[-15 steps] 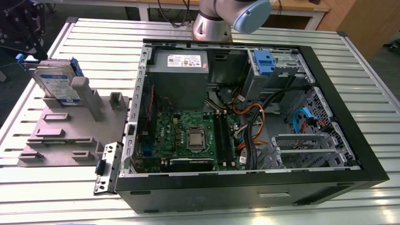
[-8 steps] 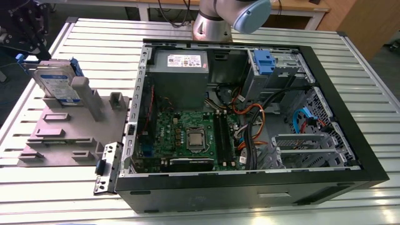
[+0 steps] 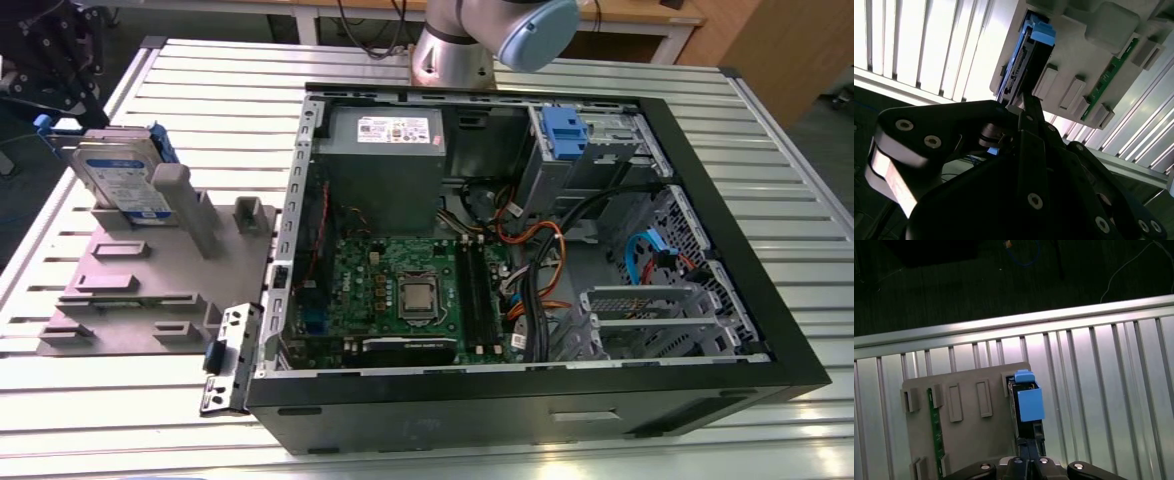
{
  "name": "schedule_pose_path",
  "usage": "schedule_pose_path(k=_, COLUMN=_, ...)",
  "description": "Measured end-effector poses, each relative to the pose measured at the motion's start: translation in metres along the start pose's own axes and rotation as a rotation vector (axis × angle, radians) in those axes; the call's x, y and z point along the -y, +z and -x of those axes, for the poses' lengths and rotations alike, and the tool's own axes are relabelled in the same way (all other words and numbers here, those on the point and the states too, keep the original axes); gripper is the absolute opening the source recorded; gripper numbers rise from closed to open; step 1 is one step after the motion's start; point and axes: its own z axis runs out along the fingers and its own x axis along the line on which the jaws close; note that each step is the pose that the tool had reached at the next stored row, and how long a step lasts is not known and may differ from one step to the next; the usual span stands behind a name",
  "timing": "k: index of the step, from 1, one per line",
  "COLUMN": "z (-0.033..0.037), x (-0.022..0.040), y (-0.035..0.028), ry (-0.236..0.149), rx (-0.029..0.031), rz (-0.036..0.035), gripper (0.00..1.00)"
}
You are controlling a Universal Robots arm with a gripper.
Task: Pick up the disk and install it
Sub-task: 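Pick up the disk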
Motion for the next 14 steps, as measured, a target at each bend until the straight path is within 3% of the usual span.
schedule_pose_path(k=12, z=-0.0001, x=0.0, y=0.0015, ry=0.0, rx=0.0, rz=0.0, gripper=0.11)
schedule_pose_path(k=14, z=-0.0001, x=0.0, y=0.0015, ry=0.0, rx=0.0, rz=0.0, gripper=0.17)
